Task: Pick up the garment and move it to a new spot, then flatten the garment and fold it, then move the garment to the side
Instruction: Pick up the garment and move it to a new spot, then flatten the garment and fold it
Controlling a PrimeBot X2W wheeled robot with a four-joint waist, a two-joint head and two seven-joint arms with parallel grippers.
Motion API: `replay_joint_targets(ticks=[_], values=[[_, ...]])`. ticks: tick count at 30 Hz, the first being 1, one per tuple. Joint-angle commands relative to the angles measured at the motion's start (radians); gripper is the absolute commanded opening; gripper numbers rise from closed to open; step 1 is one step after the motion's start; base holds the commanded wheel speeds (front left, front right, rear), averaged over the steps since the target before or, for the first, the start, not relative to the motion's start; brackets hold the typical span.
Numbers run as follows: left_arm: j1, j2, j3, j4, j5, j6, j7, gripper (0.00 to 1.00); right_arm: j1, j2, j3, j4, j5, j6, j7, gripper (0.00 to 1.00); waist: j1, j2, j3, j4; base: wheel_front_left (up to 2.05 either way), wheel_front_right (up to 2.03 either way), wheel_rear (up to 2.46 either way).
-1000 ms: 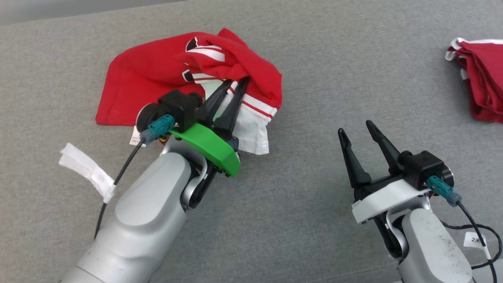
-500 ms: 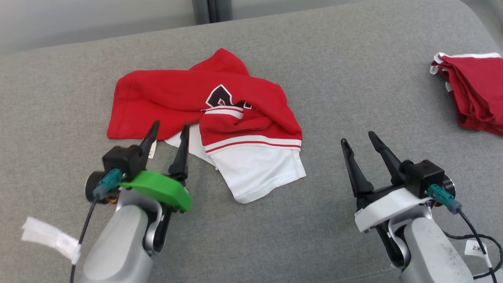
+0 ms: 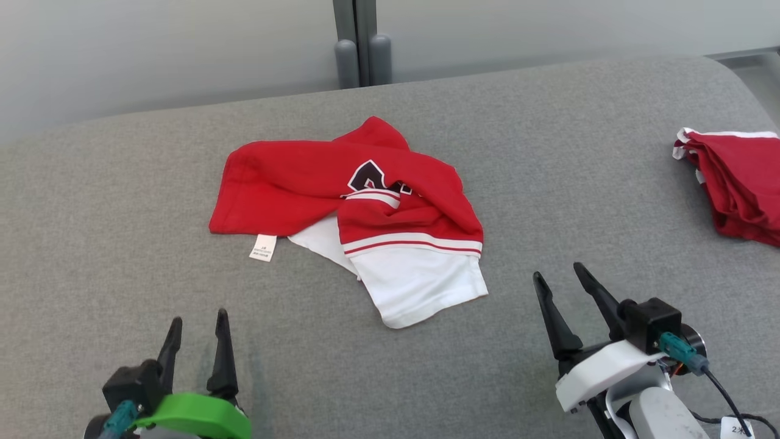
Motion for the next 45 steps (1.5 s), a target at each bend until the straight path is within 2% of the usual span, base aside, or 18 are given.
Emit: replay_joint_targets(ticks=[1, 8, 10, 14, 19, 27, 28, 30, 35, 41, 45], values=[[0.023, -0.006, 0.012, -0.006, 0.013, -0.005, -0.001, 1.0, 0.017, -0.004, 0.0, 0.004, -0.009, -0.002, 0.0, 1.0, 0.0, -0.0001, -0.009, 0.011, 0.0, 0.0, 0.0], [0.025, -0.022, 0.028, -0.01, 0.036, -0.017, -0.001, 1.0, 0.001, -0.003, 0.027, 0.005, -0.036, -0.002, 0.0, 1.0, 0.0, -0.0001, 0.009, 0.036, 0.0, 0.0, 0.0], [0.012, -0.024, 0.023, -0.008, 0.039, -0.017, -0.001, 1.0, -0.015, -0.003, 0.067, 0.006, -0.043, -0.002, 0.0, 1.0, 0.0, -0.0001, 0.016, 0.045, 0.0, 0.0, 0.0], [-0.014, -0.024, -0.006, -0.002, 0.019, -0.017, -0.001, 1.0, -0.061, -0.004, 0.211, 0.035, -0.054, -0.002, 0.0, 1.0, 0.0, -0.0001, 0.039, 0.074, 0.0, 0.0, 0.0], [-0.036, -0.024, -0.039, 0.005, -0.008, -0.017, -0.001, 1.0, -0.157, -0.005, 0.353, 0.131, -0.045, -0.002, 0.0, 1.0, 0.0, -0.0001, 0.076, 0.122, 0.0, 0.0, 0.0], [-0.063, -0.024, -0.055, 0.018, -0.023, -0.017, -0.001, 1.0, -0.284, -0.004, 0.434, 0.387, -0.067, -0.002, 0.0, 1.0, 0.0, -0.0001, 0.133, 0.194, 0.0, 0.0, 0.0], [-0.062, -0.024, -0.053, 0.019, -0.025, -0.017, -0.001, 1.0, -0.29, -0.004, 0.443, 0.411, -0.062, -0.002, 0.0, 0.96, 0.0, -0.0001, 0.136, 0.199, 0.0, 0.0, 0.0], [-0.065, -0.024, -0.055, 0.022, -0.028, -0.017, -0.001, 1.0, -0.296, -0.005, 0.468, 0.463, -0.042, -0.002, 0.004, 0.0, 0.0, -0.0001, 0.139, 0.21, 0.0, 0.0, 0.0], [-0.064, -0.024, -0.051, 0.024, -0.033, -0.018, -0.001, 1.0, -0.312, -0.005, 0.476, 0.436, -0.001, -0.001, 0.004, 0.0, 0.0, -0.0001, 0.13, 0.213, 0.0, 0.0, 0.0], [-0.044, -0.024, -0.056, 0.03, -0.038, -0.018, -0.001, 1.0, -0.348, -0.004, 0.447, 0.264, 0.048, -0.001, 0.0, 0.0, 0.0, -0.0001, 0.087, 0.202, 0.0, 0.0, 0.0], [-0.033, -0.024, -0.067, 0.031, -0.041, -0.018, -0.001, 1.0, -0.406, -0.003, 0.48, 0.13, 0.105, -0.001, 0.0, 0.0, 0.0, -0.0001, 0.062, 0.203, 0.0, 0.0, 0.0]])
